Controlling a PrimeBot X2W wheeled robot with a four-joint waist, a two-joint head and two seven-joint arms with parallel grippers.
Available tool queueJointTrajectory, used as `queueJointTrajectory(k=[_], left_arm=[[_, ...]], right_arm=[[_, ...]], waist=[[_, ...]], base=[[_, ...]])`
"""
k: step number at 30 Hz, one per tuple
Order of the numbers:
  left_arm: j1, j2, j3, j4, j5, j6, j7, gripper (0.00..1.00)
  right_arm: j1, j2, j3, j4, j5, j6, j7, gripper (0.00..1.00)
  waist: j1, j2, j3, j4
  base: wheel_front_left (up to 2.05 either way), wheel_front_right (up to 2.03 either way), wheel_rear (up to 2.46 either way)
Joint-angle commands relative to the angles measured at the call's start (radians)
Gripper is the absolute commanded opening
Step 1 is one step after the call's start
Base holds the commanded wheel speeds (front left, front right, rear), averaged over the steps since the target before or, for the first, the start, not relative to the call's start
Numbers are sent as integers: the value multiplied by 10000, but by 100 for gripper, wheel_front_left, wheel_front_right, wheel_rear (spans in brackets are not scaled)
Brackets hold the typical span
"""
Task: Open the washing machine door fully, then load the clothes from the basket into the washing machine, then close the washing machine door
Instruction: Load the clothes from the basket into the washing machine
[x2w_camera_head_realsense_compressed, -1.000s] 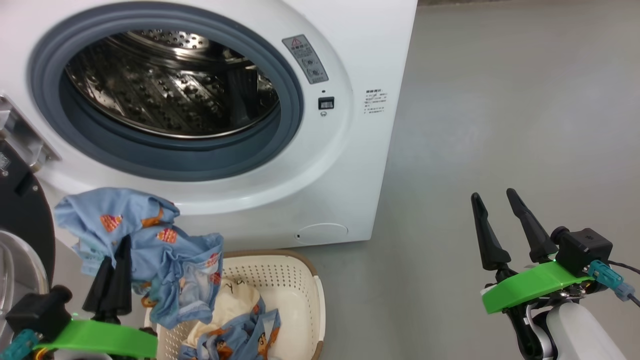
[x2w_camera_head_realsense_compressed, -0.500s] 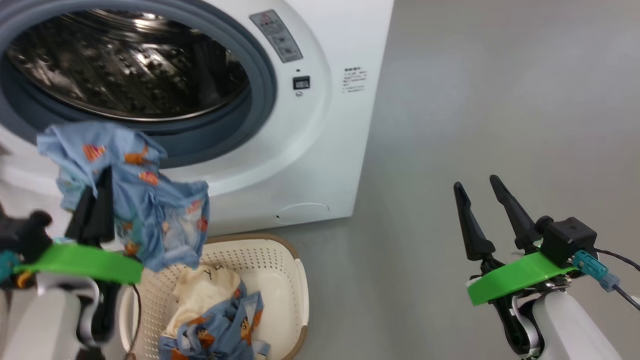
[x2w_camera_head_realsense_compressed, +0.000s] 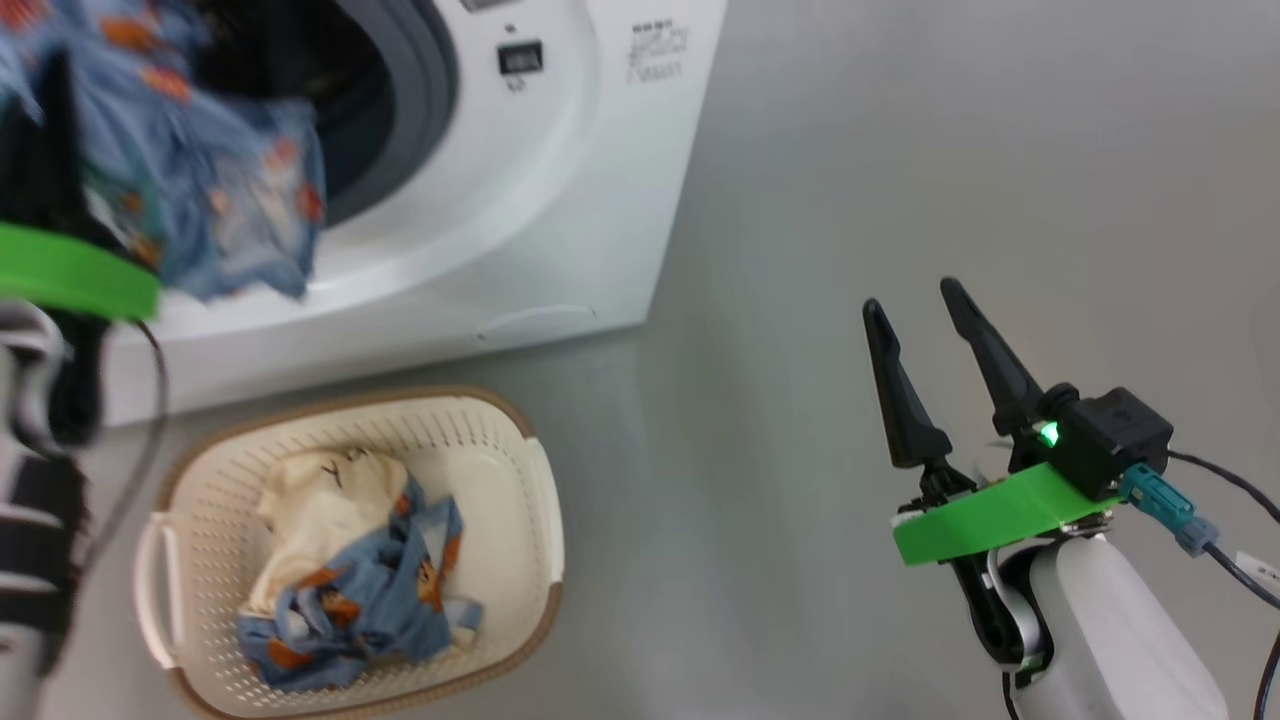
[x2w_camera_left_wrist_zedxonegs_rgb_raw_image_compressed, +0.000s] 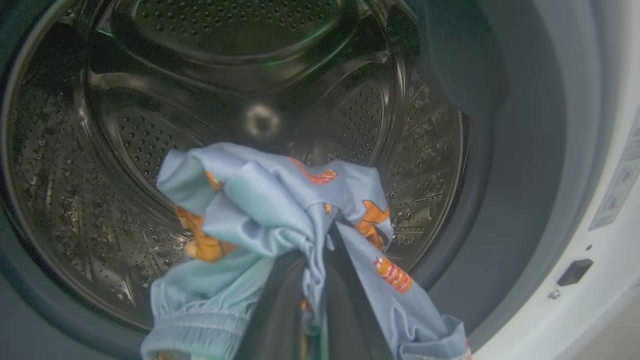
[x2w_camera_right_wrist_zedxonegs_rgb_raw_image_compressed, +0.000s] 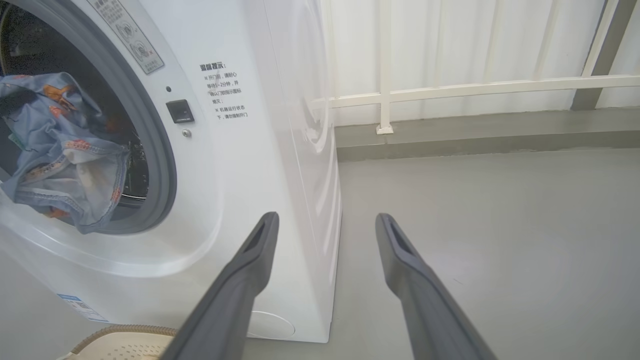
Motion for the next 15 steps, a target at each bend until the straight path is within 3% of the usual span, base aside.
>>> queueJointTrajectory(k=[1, 4, 12, 15], left_arm=[[-517, 679, 190, -93, -110, -18, -63, 0], [-1385, 1261, -38, 331, -449, -19, -63, 0], [-3093, 2019, -495, 751, -723, -20, -63, 0], [-3696, 2210, -231, 613, -578, -20, -63, 0]], right_arm=[[-195, 62, 184, -342, -163, 73, -80, 100], [-329, 113, 244, -576, -221, 73, -80, 100], [-340, 121, 412, -970, 124, 73, -80, 100], [-364, 122, 458, -1107, 190, 73, -80, 100]], waist=[[-2, 0, 1194, -654], [-2, 0, 1842, -969], [-2, 0, 2772, -1383], [-2, 0, 3050, -1489]], base=[[0, 0, 0], [0, 0, 0], [0, 0, 0], [0, 0, 0]])
